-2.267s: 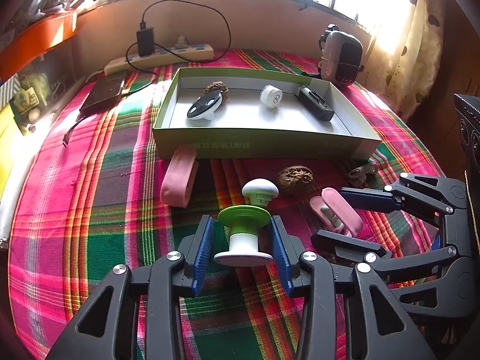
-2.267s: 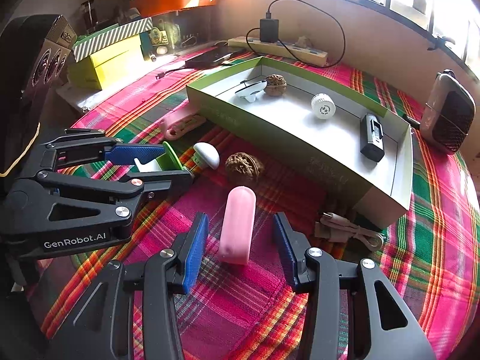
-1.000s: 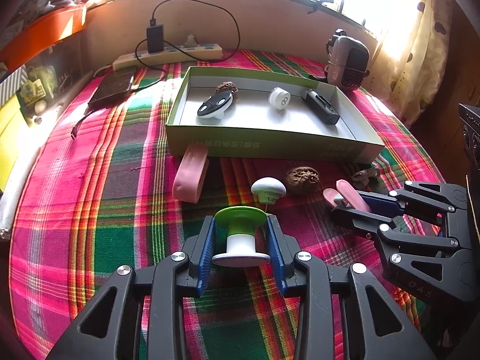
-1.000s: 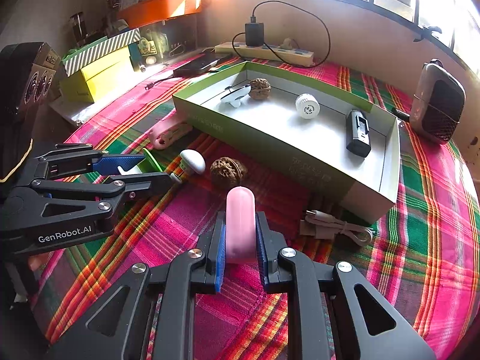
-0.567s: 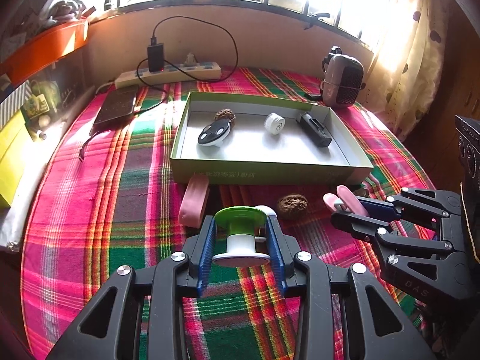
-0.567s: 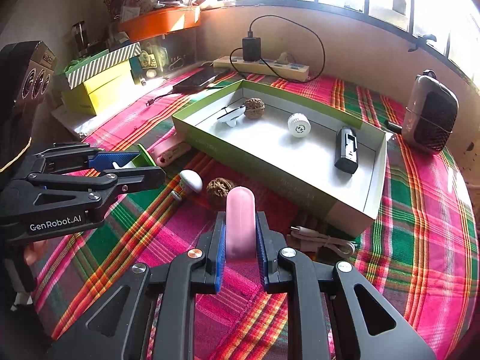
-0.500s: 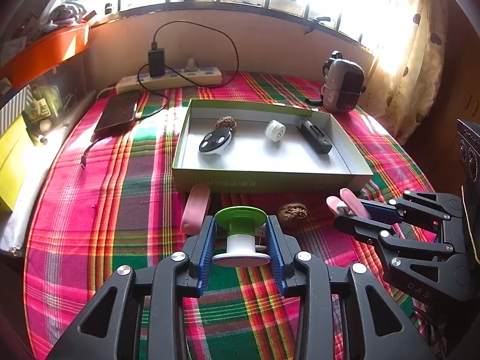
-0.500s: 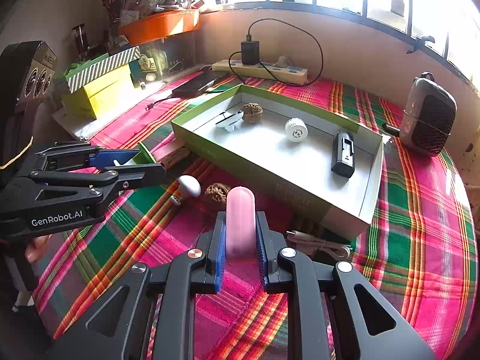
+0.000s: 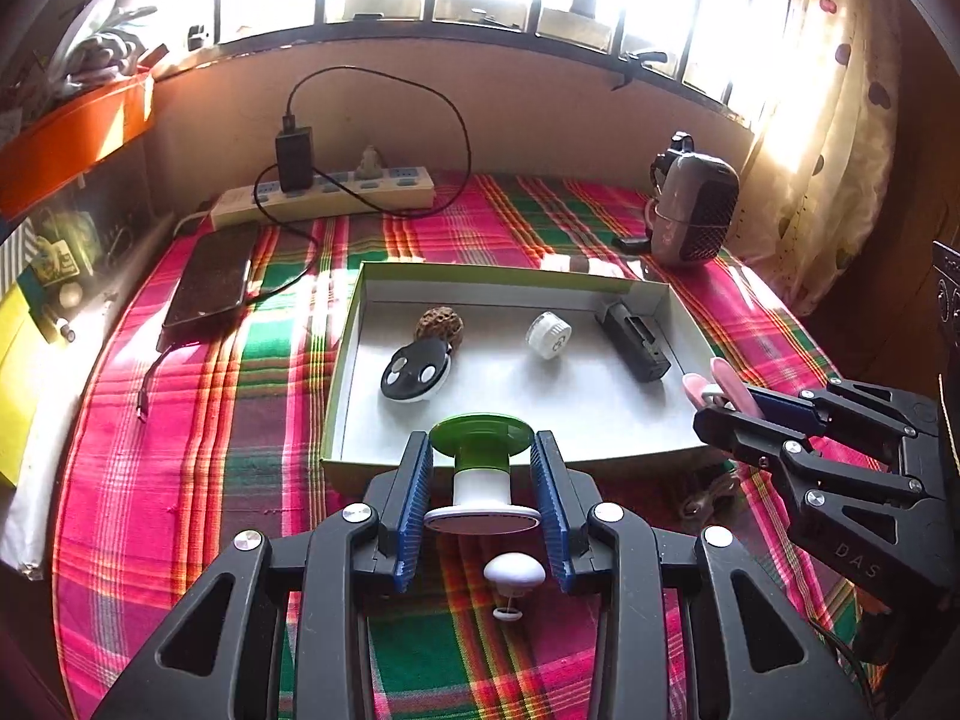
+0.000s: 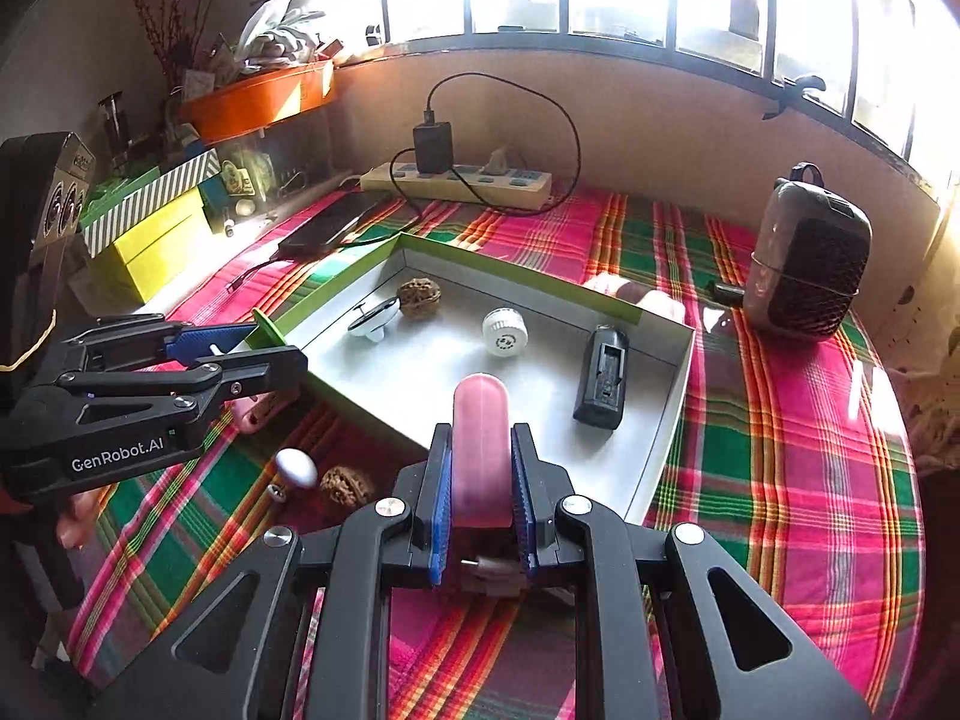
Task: Organize objects
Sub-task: 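Carry the spool and the pink cylinder over the white box, then lower the pink cylinder into the box and open the right tool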
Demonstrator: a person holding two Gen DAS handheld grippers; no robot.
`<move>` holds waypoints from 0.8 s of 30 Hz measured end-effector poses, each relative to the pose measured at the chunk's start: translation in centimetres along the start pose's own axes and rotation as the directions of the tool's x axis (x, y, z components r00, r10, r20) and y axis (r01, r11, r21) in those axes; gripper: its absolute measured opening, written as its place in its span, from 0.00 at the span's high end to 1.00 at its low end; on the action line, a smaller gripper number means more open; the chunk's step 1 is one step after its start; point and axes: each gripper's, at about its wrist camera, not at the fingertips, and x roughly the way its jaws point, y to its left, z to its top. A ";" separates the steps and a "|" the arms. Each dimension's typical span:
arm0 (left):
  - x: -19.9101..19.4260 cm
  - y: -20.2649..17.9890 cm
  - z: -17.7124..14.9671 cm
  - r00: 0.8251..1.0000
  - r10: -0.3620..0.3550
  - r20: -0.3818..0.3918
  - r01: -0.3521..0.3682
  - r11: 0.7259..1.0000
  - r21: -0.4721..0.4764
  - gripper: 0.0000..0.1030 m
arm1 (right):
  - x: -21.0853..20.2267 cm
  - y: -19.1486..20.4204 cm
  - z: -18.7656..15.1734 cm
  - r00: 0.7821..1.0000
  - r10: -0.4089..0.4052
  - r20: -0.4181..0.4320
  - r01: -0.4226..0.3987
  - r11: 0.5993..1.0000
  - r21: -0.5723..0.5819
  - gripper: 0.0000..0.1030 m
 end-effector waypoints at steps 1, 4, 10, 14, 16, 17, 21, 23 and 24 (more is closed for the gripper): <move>0.2 -0.1 0.2 1.000 0.001 0.002 -0.001 1.000 0.007 0.69 | 0.2 -0.4 0.3 1.000 -0.007 0.001 0.007 1.000 0.008 0.82; 1.1 -0.3 0.7 1.000 0.000 -0.007 0.000 1.000 0.009 0.69 | 1.0 -1.3 1.3 1.000 -0.026 0.001 0.026 0.999 0.032 0.82; 2.7 -0.4 1.3 1.000 0.009 -0.028 -0.009 1.000 0.008 0.69 | 3.4 -2.6 2.8 0.999 -0.047 -0.019 0.048 0.997 0.059 0.82; 3.7 -0.4 1.6 0.999 0.013 -0.042 -0.012 1.000 0.009 0.69 | 5.0 -3.2 3.6 0.998 -0.058 -0.036 0.061 0.995 0.076 0.82; 4.2 -0.3 1.7 0.999 0.012 -0.047 -0.012 1.000 0.007 0.69 | 5.9 -3.4 3.9 0.997 -0.062 -0.051 0.066 0.995 0.076 0.82; 4.5 -0.3 1.7 0.998 0.010 -0.054 -0.010 1.000 0.005 0.69 | 6.3 -3.5 4.0 0.996 -0.065 -0.057 0.069 0.995 0.076 0.82; 5.6 -0.3 1.6 0.997 0.012 -0.077 -0.012 1.000 0.004 0.69 | 7.7 -3.7 4.3 0.995 -0.061 -0.074 0.067 0.995 0.077 0.82; 6.0 -0.4 1.6 0.997 0.012 -0.082 -0.012 1.000 0.005 0.69 | 8.2 -3.9 4.5 0.995 -0.062 -0.082 0.068 0.994 0.081 0.82; 6.1 -0.4 1.6 0.996 0.014 -0.085 -0.014 1.000 0.006 0.69 | 8.5 -4.0 4.6 0.995 -0.061 -0.085 0.068 0.994 0.082 0.82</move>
